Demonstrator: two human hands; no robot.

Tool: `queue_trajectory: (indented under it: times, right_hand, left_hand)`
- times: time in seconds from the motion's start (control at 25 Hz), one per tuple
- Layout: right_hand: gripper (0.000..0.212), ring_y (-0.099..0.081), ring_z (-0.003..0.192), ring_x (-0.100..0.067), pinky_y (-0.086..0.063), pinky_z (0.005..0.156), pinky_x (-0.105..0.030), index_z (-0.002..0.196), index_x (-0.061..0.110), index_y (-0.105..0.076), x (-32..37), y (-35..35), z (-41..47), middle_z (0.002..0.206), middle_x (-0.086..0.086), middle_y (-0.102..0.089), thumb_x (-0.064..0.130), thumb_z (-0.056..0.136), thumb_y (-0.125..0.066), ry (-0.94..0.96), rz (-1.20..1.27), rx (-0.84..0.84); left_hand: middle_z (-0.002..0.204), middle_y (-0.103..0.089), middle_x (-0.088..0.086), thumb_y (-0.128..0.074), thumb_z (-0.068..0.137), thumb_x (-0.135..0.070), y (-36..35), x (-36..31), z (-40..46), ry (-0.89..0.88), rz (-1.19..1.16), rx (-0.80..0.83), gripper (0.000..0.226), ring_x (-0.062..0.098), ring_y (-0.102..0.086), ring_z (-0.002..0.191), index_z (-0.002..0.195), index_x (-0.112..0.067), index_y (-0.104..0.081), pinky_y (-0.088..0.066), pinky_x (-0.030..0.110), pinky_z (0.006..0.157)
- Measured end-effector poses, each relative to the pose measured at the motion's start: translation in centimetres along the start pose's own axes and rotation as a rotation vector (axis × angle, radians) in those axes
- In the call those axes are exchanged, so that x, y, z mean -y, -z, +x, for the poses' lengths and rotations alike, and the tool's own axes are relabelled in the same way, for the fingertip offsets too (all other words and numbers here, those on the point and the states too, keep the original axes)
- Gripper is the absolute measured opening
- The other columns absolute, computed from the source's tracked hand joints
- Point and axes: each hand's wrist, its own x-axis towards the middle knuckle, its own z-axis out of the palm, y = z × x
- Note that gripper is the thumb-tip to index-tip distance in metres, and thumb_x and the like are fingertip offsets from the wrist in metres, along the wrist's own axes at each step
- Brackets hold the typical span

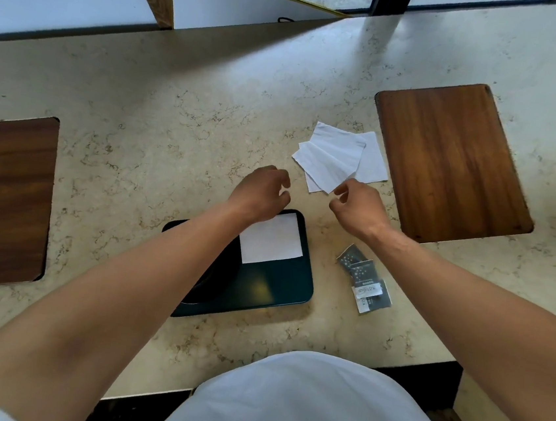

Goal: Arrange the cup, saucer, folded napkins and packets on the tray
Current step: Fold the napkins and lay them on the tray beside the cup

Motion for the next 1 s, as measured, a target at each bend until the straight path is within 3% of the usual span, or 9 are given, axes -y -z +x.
queue_trajectory:
  times: [0.16,0.32,0.52,0.64,0.84,1.0]
  right_hand:
    - [0.027,-0.064,0.097,-0.017,-0.054,0.075,-0.027,0.122,0.015,-0.065,-1.1,0.9,1.8,0.117,-0.004,-0.07,0.021,0.095,-0.064,-0.15,0.25,-0.077]
    - [0.035,-0.072,0.102,-0.023,-0.059,0.094,-0.046,0.126,0.018,-0.061,-1.5,1.3,4.1,0.116,-0.006,-0.071,0.019,0.091,-0.067,-0.323,0.523,-0.125]
    - [0.049,-0.075,0.089,-0.017,-0.061,0.088,-0.037,0.136,0.019,-0.053,-1.1,1.3,5.7,0.104,-0.004,-0.073,0.013,0.09,-0.07,-0.347,0.653,-0.053]
    - [0.051,-0.075,0.086,-0.016,-0.06,0.08,-0.03,0.138,0.019,-0.052,-1.1,1.1,6.1,0.104,-0.003,-0.073,0.015,0.091,-0.069,-0.351,0.682,-0.048]
    - [0.029,-0.072,0.076,-0.014,-0.058,0.071,-0.028,0.124,0.021,-0.065,-1.2,1.0,6.9,0.112,-0.006,-0.072,0.02,0.095,-0.07,-0.38,0.936,-0.004]
    - [0.023,-0.065,0.066,-0.015,-0.051,0.058,-0.026,0.115,0.018,-0.073,-0.6,1.2,7.1,0.099,-0.008,-0.069,0.012,0.101,-0.054,-0.389,1.104,0.092]
  left_hand:
    - [0.119,-0.065,0.008,-0.058,0.097,-0.023,-0.7,-1.5,2.3,0.04,-0.035,0.037,0.03,0.026,-0.059,0.113,0.123,-0.011,-0.066,-0.048,0.036,0.093]
    - [0.137,-0.059,0.008,-0.058,0.096,-0.021,-1.5,-2.4,4.5,0.002,-0.003,0.039,0.041,0.027,-0.054,0.125,0.136,-0.012,-0.06,-0.047,0.037,0.099]
    - [0.161,-0.037,0.005,-0.055,0.096,-0.016,-2.0,-3.1,7.9,-0.055,0.09,0.042,0.055,0.027,-0.029,0.149,0.15,-0.018,-0.045,-0.04,0.042,0.11]
    - [0.166,-0.028,0.009,-0.058,0.096,-0.018,-2.6,-3.7,8.9,-0.089,0.144,0.07,0.06,0.028,-0.019,0.154,0.153,-0.016,-0.04,-0.035,0.045,0.116]
    - [0.161,-0.034,0.011,-0.061,0.094,-0.022,-3.6,-4.0,8.9,-0.086,0.191,0.052,0.059,0.033,-0.032,0.146,0.15,-0.014,-0.042,-0.035,0.047,0.114]
    - [0.151,-0.043,0.012,-0.071,0.087,-0.032,-3.4,-4.0,8.6,-0.086,0.183,0.036,0.07,0.035,-0.044,0.134,0.148,-0.013,-0.042,-0.041,0.047,0.106]
